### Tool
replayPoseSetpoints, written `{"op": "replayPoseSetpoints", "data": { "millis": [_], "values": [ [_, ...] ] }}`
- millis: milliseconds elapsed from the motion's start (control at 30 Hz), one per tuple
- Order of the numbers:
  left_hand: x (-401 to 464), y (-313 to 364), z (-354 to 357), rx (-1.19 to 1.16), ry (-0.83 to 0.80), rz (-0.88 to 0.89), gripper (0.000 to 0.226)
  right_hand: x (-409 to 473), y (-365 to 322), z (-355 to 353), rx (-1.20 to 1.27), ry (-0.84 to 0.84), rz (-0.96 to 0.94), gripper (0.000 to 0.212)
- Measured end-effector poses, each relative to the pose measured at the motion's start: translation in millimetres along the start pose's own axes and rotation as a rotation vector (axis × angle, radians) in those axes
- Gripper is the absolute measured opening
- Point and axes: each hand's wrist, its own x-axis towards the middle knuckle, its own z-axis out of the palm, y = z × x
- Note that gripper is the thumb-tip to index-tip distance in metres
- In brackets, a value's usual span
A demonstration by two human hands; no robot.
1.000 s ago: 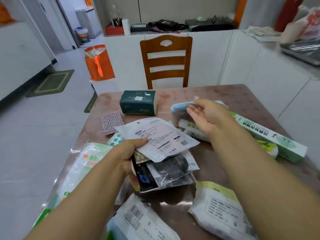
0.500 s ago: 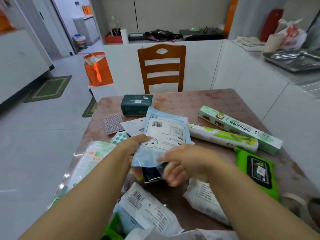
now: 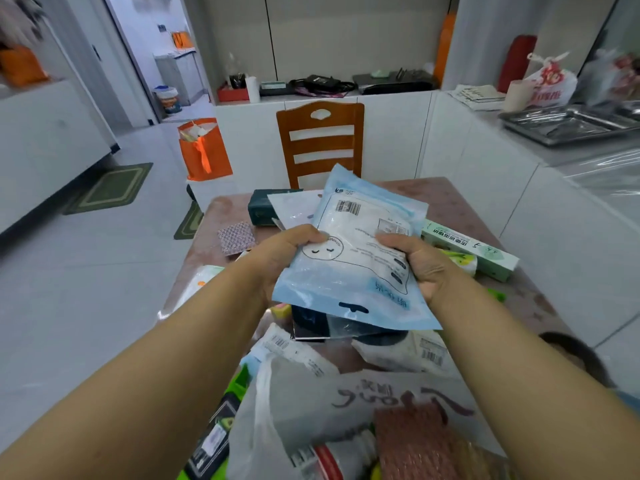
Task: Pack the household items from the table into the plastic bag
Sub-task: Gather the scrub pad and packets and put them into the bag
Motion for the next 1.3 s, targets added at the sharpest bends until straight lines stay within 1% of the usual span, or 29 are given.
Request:
{"op": "replayPoseSetpoints", "data": {
  "millis": [33,100,133,200,233,267,300,367,433,467,533,567,633,700,733,767,833,867,933,967,1033,1067,1167,1233,1300],
  "values": [
    [-7.2,-0.6,3.0,0.032,0.004,-0.003,0.029,-6.6,2.9,1.0,-0.02,0.019,-0.007,0.03],
    [-21.4,-2.4,8.6,0.094,-0.009,-0.02,0.029,-20.3,7.9,0.9,-0.036,0.044,-0.004,0.019],
    [-30.2,-2.9,12.1,0.118,-0.021,-0.025,0.026,-26.9,9.9,-0.6,-0.044,0.055,-0.01,0.019],
    [-47.3,-5.5,17.6,0.144,-0.033,-0.003,0.023,-40.6,13.5,-3.8,-0.063,0.075,-0.014,0.024],
    [-55.4,-7.4,18.9,0.16,-0.03,0.014,0.027,-48.4,14.3,-5.4,-0.069,0.091,-0.013,0.024],
    [-61.3,-10.0,18.2,0.192,-0.017,0.037,0.035,-56.2,14.2,-7.5,-0.069,0.106,-0.019,0.019],
    [-67.4,-13.2,17.2,0.249,0.017,0.063,0.044,-63.6,13.9,-11.3,-0.064,0.123,-0.028,0.013],
    [-83.0,-19.0,17.3,0.447,0.167,0.103,0.056,-79.6,13.0,-18.6,-0.057,0.124,-0.048,0.01],
    [-99.5,-27.4,17.3,0.719,0.357,0.133,0.059,-95.3,15.0,-26.0,-0.041,0.115,-0.074,0.009],
    [-104.3,-30.2,16.9,0.841,0.42,0.134,0.058,-99.2,16.5,-29.4,-0.042,0.124,-0.079,0.01],
    [-119.6,-39.2,19.9,0.999,0.486,0.122,0.053,-108.0,22.3,-35.7,-0.068,0.156,-0.074,0.013],
    [-126.4,-44.6,22.8,1.038,0.503,0.095,0.053,-110.9,25.7,-38.5,-0.08,0.175,-0.087,0.01],
    [-138.0,-54.7,28.5,1.119,0.533,0.023,0.059,-112.9,33.7,-45.0,-0.117,0.24,-0.149,0.006],
    [-142.4,-63.5,32.3,1.191,0.567,-0.011,0.048,-111.2,42.0,-49.3,-0.135,0.306,-0.243,0.007],
    [-140.8,-67.6,32.2,1.155,0.583,-0.005,0.041,-110.9,46.5,-49.7,-0.135,0.308,-0.288,0.01],
    [-138.5,-71.2,31.7,1.016,0.579,-0.004,0.033,-110.6,51.3,-49.6,-0.138,0.305,-0.326,0.014],
    [-137.4,-77.2,28.7,0.634,0.529,-0.003,0.018,-115.6,61.6,-46.7,-0.183,0.287,-0.377,0.018],
    [-140.1,-79.7,28.3,0.506,0.488,-0.02,0.02,-119.3,67.6,-45.7,-0.225,0.265,-0.39,0.02],
    [-143.5,-88.0,24.6,0.367,0.414,-0.069,0.028,-126.7,79.9,-45.8,-0.315,0.201,-0.397,0.024],
    [-145.7,-90.9,25.4,0.304,0.385,-0.07,0.027,-128.7,85.6,-47.7,-0.365,0.187,-0.387,0.025],
    [-150.4,-92.7,27.8,0.095,0.373,-0.031,0.009,-132.3,91.7,-51.8,-0.465,0.165,-0.344,0.028],
    [-152.7,-92.0,28.0,-0.006,0.387,0.005,0.004,-133.9,91.0,-53.0,-0.501,0.138,-0.318,0.03],
    [-164.4,-86.4,26.1,-0.21,0.481,0.149,0.018,-136.8,77.1,-54.2,-0.631,0.001,-0.218,0.036],
    [-172.3,-85.2,24.8,-0.263,0.548,0.192,0.018,-137.7,64.1,-49.4,-0.75,-0.098,-0.109,0.036],
    [-174.5,-88.0,24.4,-0.294,0.588,0.203,0.018,-136.0,56.3,-41.0,-0.849,-0.239,0.022,0.044]
  ]
}}
